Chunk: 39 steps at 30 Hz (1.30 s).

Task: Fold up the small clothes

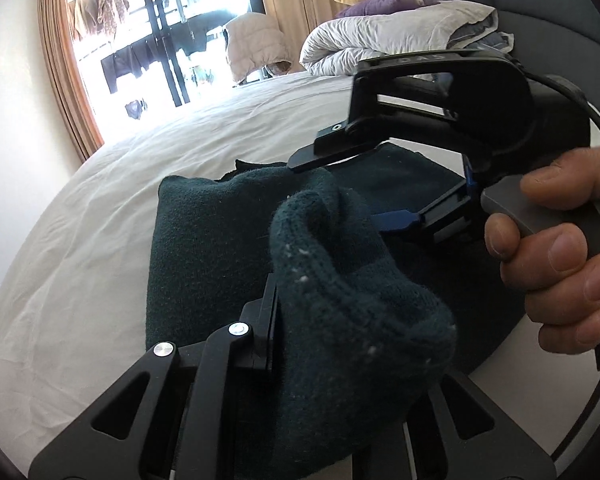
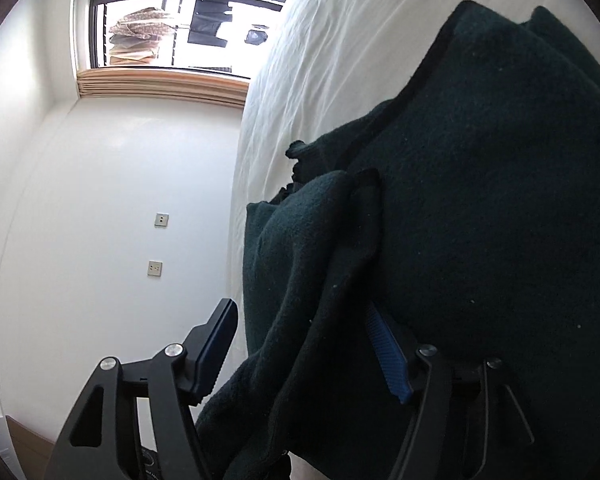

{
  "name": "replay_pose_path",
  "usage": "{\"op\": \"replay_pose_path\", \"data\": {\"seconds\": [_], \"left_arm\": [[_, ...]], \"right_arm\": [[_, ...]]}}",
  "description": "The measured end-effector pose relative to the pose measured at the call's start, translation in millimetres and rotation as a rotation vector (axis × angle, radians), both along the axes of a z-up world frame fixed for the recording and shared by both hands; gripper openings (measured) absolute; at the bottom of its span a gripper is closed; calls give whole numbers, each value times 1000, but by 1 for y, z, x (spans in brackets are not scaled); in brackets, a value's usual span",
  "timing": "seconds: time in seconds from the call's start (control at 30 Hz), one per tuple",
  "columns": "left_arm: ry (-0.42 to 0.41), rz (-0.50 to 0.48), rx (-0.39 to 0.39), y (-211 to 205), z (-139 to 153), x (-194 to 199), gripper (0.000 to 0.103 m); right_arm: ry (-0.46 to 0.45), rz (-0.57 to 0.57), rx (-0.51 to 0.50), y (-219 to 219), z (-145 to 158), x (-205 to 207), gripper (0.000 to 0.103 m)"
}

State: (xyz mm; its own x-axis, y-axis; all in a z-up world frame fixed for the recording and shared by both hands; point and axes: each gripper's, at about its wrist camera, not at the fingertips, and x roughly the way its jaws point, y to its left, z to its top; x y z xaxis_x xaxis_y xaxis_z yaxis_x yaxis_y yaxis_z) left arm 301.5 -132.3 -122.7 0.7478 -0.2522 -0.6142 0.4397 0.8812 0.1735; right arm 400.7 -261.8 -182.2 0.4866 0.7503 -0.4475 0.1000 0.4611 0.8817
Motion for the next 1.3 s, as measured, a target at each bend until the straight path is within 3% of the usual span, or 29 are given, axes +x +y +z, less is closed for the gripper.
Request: {"op": "replay_pose_path", "data": {"seconds": [0.13, 0.37, 0.47, 0.87, 1.3], "left_arm": [[-37, -1, 67, -7, -2, -3, 12], [-131, -19, 221, -31, -16, -18, 12], [-159, -39, 270, -41, -23, -27, 12], [-221, -163, 350, -75, -26, -45, 12], [-251, -282, 456, -106, -56, -63, 12]], "right_arm": [[23, -21, -25, -5, 3, 10, 58], [29, 73, -204, 12, 12, 34, 22], [10, 91, -261, 10, 21, 35, 14], [-53, 116, -437, -23, 57, 31, 12], [-30, 120, -472, -62, 46, 30, 12]]}}
